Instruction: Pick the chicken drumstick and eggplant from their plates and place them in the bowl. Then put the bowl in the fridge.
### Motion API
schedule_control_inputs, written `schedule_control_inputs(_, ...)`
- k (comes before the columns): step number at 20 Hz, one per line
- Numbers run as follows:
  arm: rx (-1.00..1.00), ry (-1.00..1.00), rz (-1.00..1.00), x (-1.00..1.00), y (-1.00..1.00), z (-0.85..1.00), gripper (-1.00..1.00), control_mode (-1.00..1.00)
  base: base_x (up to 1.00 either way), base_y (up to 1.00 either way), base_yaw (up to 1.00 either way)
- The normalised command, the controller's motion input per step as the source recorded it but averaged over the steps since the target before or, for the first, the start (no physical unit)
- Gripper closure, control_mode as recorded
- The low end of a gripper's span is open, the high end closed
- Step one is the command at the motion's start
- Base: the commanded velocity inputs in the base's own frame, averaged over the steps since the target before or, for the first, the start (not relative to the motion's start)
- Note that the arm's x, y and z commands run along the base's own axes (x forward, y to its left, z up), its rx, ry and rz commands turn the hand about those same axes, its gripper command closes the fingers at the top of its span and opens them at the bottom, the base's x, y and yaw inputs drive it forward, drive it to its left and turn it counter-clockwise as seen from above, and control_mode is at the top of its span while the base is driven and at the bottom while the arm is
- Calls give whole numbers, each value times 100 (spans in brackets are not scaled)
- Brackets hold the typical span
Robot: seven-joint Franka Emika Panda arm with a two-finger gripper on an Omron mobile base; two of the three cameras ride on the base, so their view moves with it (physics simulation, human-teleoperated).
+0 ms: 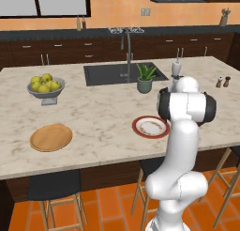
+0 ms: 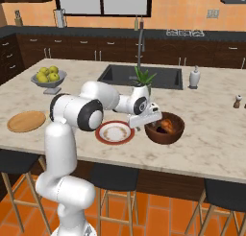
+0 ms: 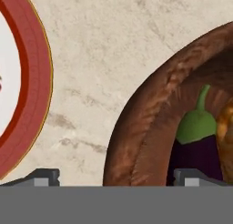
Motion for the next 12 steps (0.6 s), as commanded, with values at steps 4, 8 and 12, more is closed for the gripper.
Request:
schedule_control_inputs(4, -1, 0, 0, 31, 0, -20, -100, -100, 0, 0, 0)
schedule_control_inputs(8, 0, -2, 0, -10, 8, -27, 100, -100, 0, 0, 0)
schedule_control_inputs(12, 0, -2, 0, -16, -1, -33, 100, -100, 0, 0, 0)
